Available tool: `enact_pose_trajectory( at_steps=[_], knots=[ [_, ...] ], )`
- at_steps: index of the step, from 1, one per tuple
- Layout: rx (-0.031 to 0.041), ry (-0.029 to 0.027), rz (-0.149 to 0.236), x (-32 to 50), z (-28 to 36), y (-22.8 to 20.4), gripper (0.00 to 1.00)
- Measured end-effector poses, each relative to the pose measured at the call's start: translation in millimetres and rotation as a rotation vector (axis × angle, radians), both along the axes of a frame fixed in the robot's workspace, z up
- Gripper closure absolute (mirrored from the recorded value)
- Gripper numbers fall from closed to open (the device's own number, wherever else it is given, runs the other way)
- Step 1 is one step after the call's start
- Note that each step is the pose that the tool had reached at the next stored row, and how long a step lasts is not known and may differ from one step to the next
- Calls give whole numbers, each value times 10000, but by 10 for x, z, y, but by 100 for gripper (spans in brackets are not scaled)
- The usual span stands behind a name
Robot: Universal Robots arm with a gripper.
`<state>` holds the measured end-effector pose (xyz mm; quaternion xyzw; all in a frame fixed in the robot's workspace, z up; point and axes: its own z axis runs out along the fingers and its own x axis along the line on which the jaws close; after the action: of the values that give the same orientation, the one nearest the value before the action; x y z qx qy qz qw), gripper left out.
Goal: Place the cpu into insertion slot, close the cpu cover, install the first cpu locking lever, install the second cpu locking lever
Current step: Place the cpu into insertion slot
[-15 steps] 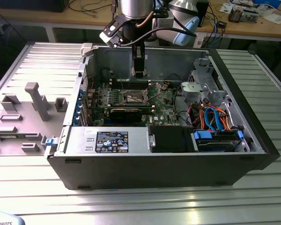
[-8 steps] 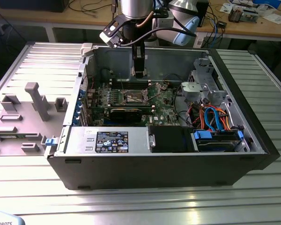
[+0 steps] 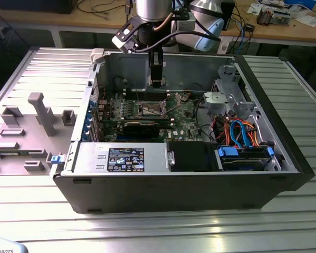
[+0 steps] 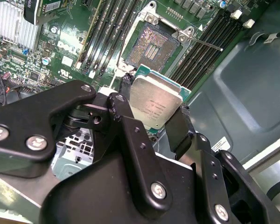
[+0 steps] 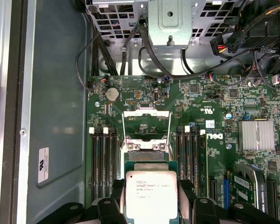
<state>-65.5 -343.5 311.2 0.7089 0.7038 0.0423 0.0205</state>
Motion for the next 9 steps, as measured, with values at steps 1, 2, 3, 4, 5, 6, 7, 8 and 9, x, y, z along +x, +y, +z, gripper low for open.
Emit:
enact_pose_trajectory(
  at_steps=[1,2,3,4,5,6,7,8,9],
  knots=[
    [0,0,0,0,0,0,46],
    [1,-1,0,0,-2,0,46],
    [3,-2,0,0,-7,0,46],
    [1,-1,0,0,-18,0,46],
    [1,-1,0,0,-28,0,46],
    [2,-1,0,0,-58,0,46],
    [0,0,0,0,-103,0,46],
    [1,0,0,0,-138,0,46],
    [7,-1,0,0,-170,0,46]
  ],
)
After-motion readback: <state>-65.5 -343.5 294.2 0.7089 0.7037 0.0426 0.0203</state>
